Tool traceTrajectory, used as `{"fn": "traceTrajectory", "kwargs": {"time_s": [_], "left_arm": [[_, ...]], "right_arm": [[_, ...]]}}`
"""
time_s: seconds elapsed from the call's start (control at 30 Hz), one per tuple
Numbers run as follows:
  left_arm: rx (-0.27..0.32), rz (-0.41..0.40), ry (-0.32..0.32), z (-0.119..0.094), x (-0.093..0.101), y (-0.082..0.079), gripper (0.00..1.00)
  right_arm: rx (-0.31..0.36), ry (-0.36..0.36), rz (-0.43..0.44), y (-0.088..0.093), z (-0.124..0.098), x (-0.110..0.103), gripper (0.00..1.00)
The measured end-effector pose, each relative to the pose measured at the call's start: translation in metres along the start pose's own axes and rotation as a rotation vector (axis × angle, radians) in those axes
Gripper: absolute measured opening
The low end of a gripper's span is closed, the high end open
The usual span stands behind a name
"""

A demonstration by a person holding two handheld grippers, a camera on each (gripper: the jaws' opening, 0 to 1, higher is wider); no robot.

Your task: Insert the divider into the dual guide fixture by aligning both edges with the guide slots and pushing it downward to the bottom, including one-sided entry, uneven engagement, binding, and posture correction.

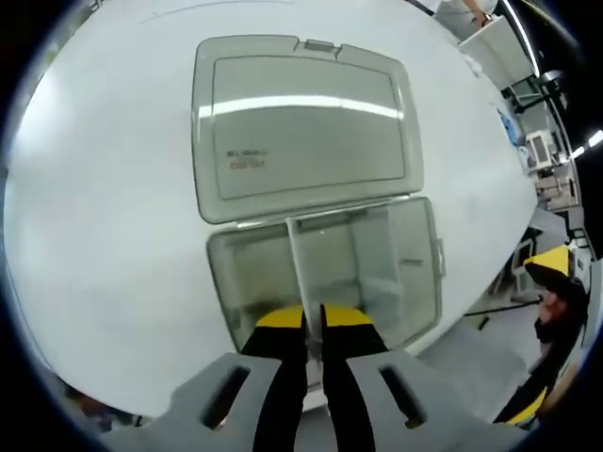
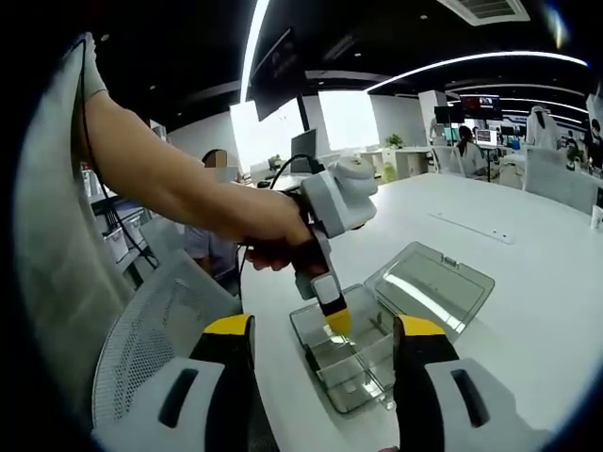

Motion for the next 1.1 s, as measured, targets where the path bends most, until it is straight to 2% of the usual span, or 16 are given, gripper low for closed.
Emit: {"fn": "traceTrajectory", "kwargs": {"time_s": [0.27, 0.53, 1.1], "left_arm": [[-0.016, 0.014, -0.027, 0.001, 0.003, -0.002, 0.01], [-0.055, 0.055, -0.089, 0.005, 0.005, -0.008, 0.01], [-0.099, 0.097, -0.134, 0.012, 0.009, -0.007, 0.01]], "right_arm": [[-0.002, -0.002, -0.007, -0.002, -0.001, 0.000, 0.57], [-0.001, -0.002, -0.008, -0.003, -0.001, 0.000, 0.58], [0.001, 0.003, -0.006, -0.003, -0.004, 0.000, 0.58]]}}
Point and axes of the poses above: the point that each gripper's makers call its tool centre point, and the gripper's own axes: z roughly forward along the fingers, x roughly to its right, y roughly out of its underside, the point moved 6 cm from there along -z, roughly backward along the fingers, and after that the axes turned 10 degrees about z, right-handed, at the moved point
